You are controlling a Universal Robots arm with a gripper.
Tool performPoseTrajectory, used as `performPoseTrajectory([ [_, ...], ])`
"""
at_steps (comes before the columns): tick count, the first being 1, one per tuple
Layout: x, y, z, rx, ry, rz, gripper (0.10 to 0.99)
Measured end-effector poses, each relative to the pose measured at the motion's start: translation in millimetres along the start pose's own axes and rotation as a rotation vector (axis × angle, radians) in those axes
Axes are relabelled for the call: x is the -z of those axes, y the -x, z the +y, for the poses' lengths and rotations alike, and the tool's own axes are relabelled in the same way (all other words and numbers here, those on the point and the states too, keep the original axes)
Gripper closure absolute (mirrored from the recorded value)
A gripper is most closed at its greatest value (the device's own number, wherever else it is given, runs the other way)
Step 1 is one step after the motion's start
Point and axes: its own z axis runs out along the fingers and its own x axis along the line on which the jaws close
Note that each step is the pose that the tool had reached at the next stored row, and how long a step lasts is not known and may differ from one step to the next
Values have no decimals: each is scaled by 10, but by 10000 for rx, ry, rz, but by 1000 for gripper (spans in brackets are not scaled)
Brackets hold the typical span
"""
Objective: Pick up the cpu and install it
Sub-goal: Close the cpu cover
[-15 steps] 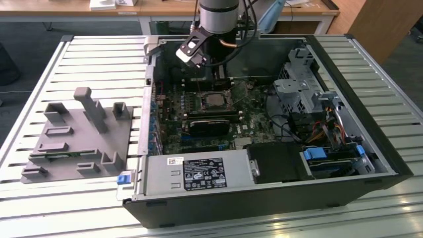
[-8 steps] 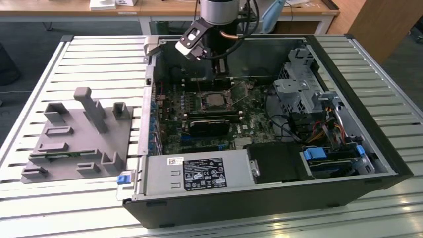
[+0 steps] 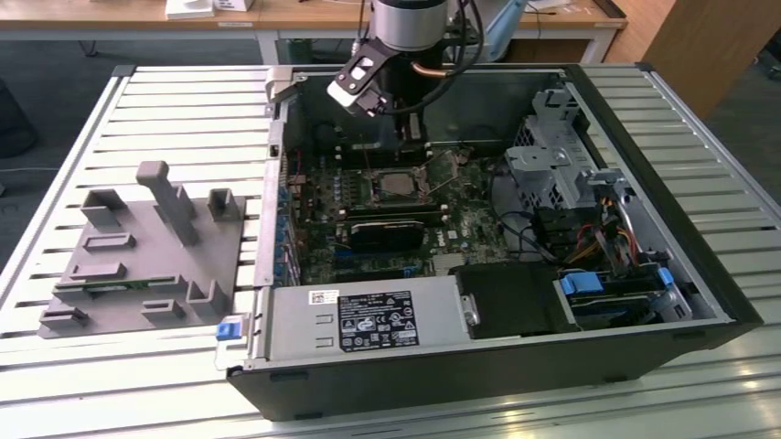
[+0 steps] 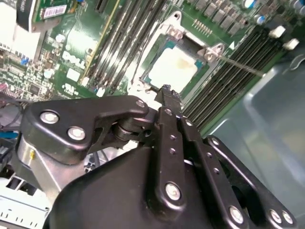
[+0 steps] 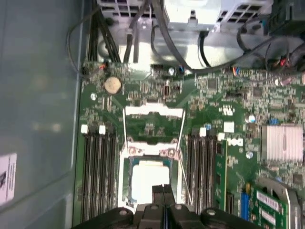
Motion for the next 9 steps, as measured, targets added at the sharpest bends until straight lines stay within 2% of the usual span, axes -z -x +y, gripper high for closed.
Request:
performPoseTrajectory([
  [1, -2, 0, 28, 1, -9, 1, 980],
  [9, -8, 2, 81, 1, -10, 1, 980],
])
